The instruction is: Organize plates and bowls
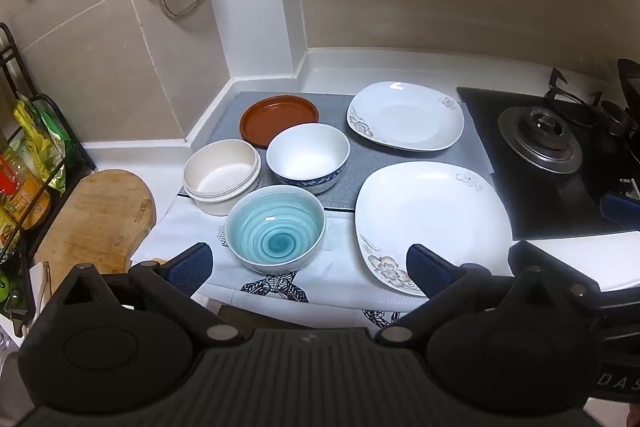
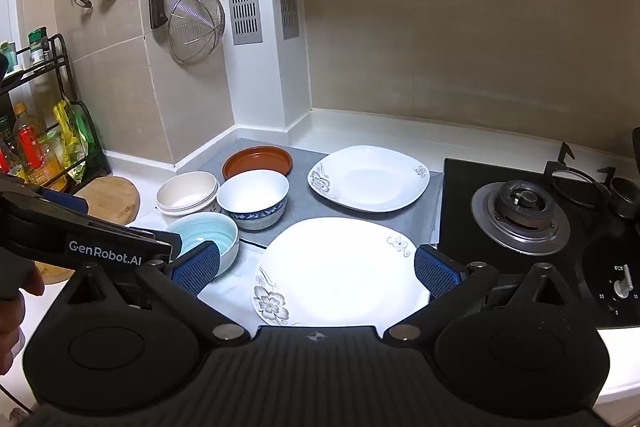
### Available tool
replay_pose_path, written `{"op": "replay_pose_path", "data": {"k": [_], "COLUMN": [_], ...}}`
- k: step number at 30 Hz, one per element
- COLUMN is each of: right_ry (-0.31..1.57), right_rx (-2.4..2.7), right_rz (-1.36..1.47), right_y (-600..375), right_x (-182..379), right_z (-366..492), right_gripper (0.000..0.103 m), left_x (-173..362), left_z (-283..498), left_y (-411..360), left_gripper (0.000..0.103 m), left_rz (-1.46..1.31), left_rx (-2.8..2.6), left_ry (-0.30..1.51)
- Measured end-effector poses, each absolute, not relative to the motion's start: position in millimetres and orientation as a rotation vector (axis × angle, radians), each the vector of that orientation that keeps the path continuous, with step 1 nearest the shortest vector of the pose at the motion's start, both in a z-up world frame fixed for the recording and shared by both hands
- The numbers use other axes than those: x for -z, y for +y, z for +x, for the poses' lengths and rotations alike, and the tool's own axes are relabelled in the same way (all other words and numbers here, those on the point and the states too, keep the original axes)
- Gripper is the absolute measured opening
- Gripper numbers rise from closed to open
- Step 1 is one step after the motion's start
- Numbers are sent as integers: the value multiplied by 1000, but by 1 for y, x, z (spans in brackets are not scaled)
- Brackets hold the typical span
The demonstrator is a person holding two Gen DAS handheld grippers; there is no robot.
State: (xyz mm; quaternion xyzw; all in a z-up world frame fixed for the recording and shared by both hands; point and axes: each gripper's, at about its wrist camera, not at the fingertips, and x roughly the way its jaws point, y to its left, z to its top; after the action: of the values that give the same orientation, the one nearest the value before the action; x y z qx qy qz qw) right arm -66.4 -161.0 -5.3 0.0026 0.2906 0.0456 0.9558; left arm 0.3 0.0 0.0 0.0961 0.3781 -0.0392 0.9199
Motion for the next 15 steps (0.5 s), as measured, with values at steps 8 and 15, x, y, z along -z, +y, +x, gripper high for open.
{"op": "replay_pose_path", "data": {"k": [8,15], "right_ry": [591,591], "right_rx": [-86,-86], "right_rz": [4,3], "right_y": [-161,-161], "right_x": [6,7], "right_z": [-68,-68], "right_gripper": [103,103], "left_x": [0,0], "left_z": [0,1], "left_y": [-1,-1], "left_gripper": [103,103], "left_rz": [195,194], "left_rx": [79,78], "left_ry": [778,777]}}
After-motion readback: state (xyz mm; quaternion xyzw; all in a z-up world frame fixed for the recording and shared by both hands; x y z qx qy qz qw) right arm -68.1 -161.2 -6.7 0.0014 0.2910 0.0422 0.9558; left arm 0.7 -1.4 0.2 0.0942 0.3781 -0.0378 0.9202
